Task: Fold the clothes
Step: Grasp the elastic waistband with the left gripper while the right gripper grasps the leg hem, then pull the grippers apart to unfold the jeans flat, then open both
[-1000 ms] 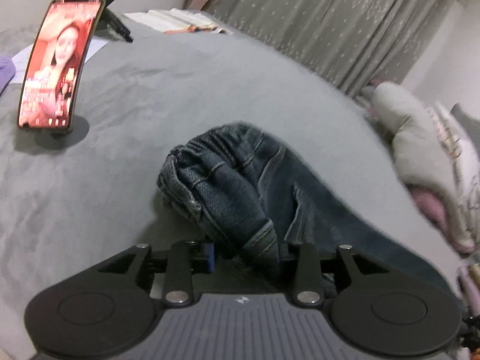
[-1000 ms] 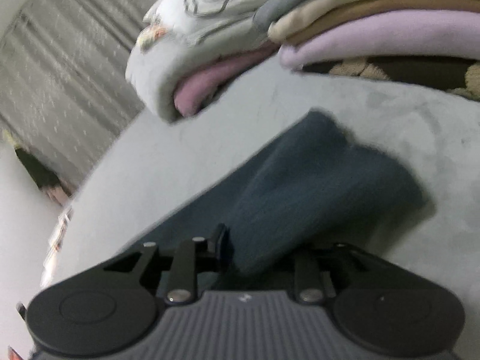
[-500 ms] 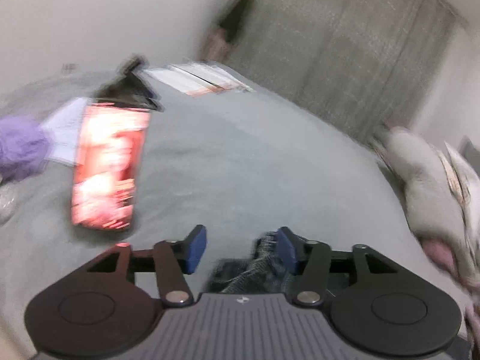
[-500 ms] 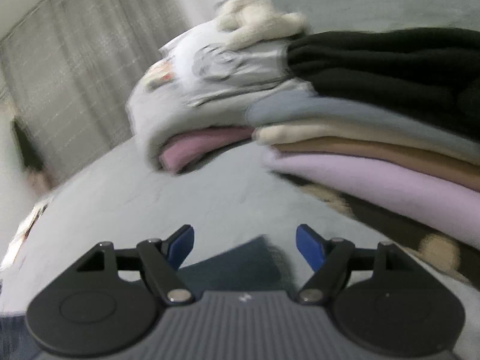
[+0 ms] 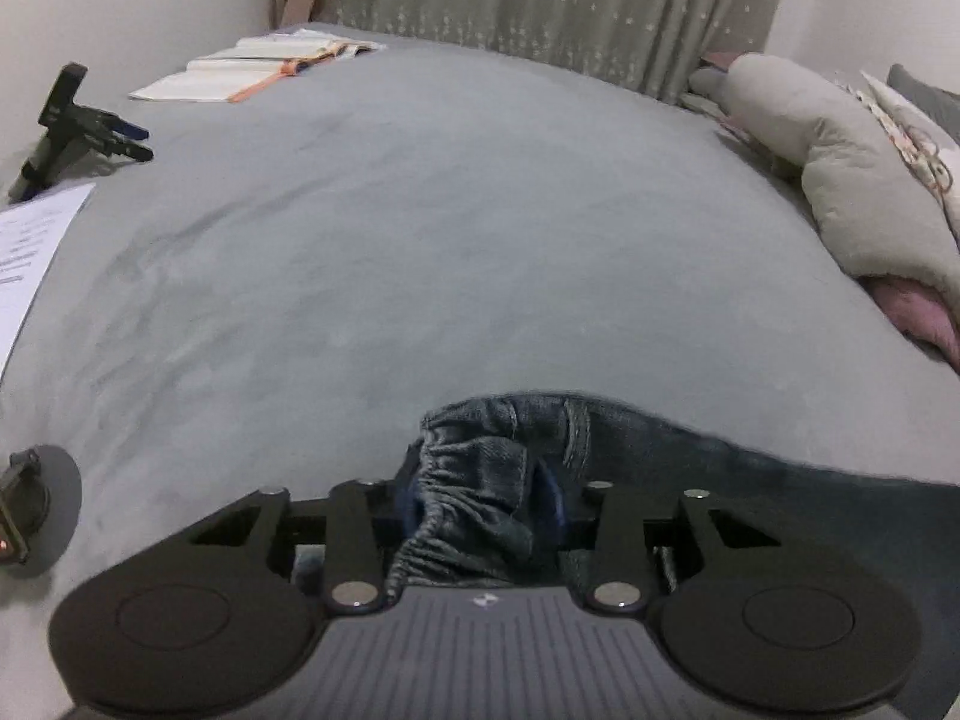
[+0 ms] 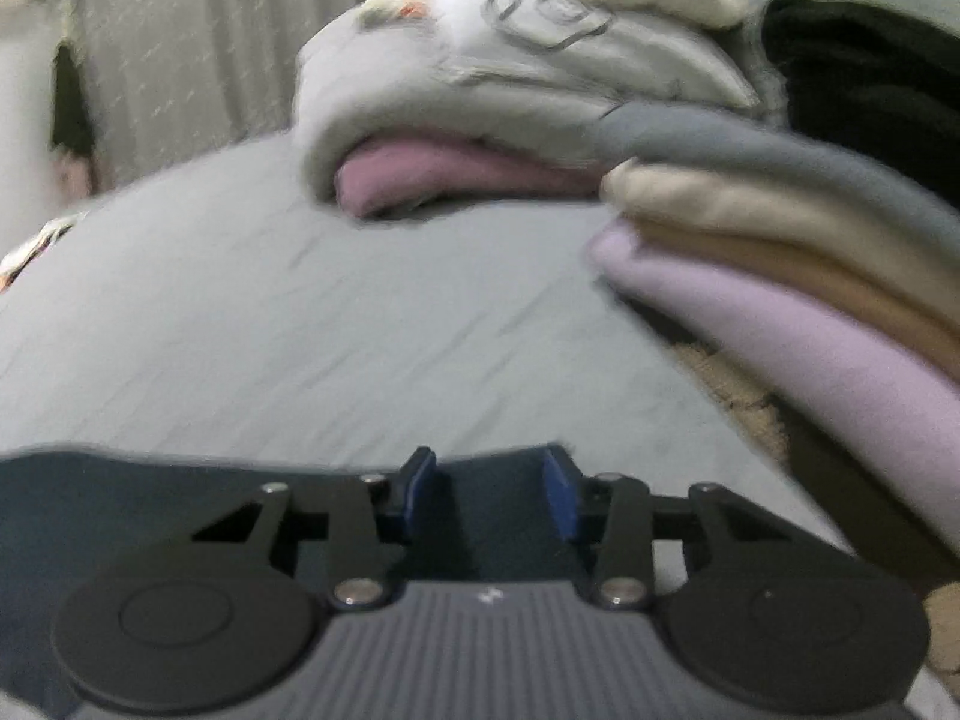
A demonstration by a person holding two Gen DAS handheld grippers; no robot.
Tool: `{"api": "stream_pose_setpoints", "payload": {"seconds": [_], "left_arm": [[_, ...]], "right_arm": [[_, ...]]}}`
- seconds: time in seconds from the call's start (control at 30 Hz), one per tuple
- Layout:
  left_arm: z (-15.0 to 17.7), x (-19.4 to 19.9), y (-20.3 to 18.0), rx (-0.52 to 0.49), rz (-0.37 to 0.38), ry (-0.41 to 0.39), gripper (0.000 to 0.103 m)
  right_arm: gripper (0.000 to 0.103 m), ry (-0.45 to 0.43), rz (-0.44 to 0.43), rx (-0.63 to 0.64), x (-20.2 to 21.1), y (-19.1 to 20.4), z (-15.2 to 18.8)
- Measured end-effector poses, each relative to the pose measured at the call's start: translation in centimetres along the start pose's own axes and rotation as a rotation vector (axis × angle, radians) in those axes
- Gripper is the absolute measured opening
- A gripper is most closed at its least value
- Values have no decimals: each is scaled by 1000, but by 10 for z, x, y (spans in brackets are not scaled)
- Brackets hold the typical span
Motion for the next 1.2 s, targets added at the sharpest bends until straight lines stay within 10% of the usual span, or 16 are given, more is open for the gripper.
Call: {"api": "stream_pose_setpoints", "payload": {"seconds": [0.1, 0.33, 0.7, 0.8, 0.87, 1.0, 1.1, 1.2], "left_arm": [[-1, -2, 3, 5, -4, 3, 33], [-2, 0, 3, 95, -3, -8, 15], [-6, 3, 3, 118, -39, -62, 15], [0, 1, 4, 77, -43, -41, 20], [1, 0, 14, 123, -11, -28, 23], [-4, 16, 15, 131, 29, -59, 26], [-11, 48, 9, 128, 44, -142, 37], [-14, 78, 19, 139, -58, -258, 44]], "right_arm": [[53, 39, -57, -30, -4, -2, 5], [17, 69, -46, -13, -19, 10, 1], [14, 32, 70, 21, -37, 17, -10], [28, 60, 127, 88, -40, 18, -3], [57, 45, 168, 44, -31, 6, -7], [62, 5, 186, 5, -5, -5, -10], [86, -14, 143, -71, 20, -11, -5], [86, 5, 62, -246, 40, -27, 9]]}}
Point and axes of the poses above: each gripper's, at about its wrist camera, not at the fingertips, and x roughly against the way its jaws point, y to its left, z to its underside, the point moved 7 cm from there along -x, roughly the way its jaws point, and after that the axes turned 4 degrees about -z, right-handed, at the moved point
